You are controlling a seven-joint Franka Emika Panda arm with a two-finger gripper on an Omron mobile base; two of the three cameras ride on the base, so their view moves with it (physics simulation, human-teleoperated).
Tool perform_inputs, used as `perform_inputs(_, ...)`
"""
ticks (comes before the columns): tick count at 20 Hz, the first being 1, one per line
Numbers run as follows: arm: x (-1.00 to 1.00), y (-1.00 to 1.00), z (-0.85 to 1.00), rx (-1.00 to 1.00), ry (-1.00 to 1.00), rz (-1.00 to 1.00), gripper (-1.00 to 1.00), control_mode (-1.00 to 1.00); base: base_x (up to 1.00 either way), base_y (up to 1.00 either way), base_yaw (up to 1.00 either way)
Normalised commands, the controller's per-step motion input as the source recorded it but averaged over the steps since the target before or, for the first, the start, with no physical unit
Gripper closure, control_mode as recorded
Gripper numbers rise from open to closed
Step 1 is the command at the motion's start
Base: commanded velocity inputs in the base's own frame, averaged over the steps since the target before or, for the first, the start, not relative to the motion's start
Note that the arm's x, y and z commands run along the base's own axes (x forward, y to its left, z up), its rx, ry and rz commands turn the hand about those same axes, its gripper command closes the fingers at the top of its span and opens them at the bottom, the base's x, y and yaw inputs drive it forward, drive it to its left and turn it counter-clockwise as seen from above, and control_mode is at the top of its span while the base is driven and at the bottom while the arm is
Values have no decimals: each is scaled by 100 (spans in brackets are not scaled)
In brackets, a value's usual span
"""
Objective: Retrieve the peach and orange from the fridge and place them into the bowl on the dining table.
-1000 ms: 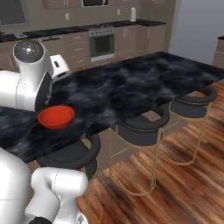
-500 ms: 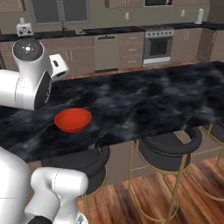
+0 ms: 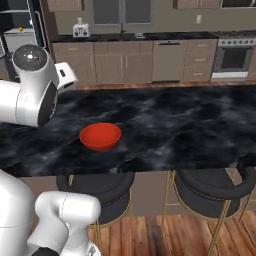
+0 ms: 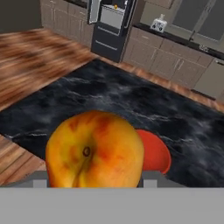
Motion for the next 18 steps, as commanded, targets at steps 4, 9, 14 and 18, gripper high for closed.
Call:
perform_inputs(4, 0, 0, 0, 0, 0, 0, 100, 100, 100, 0, 44)
perform_inputs(9, 0, 0, 0, 0, 0, 0, 100, 100, 100, 0, 43)
perform_inputs(14, 0, 0, 0, 0, 0, 0, 100, 100, 83, 0, 21)
perform_inputs(18, 48, -4, -28, -4, 0, -1, 100, -100, 0, 0, 0)
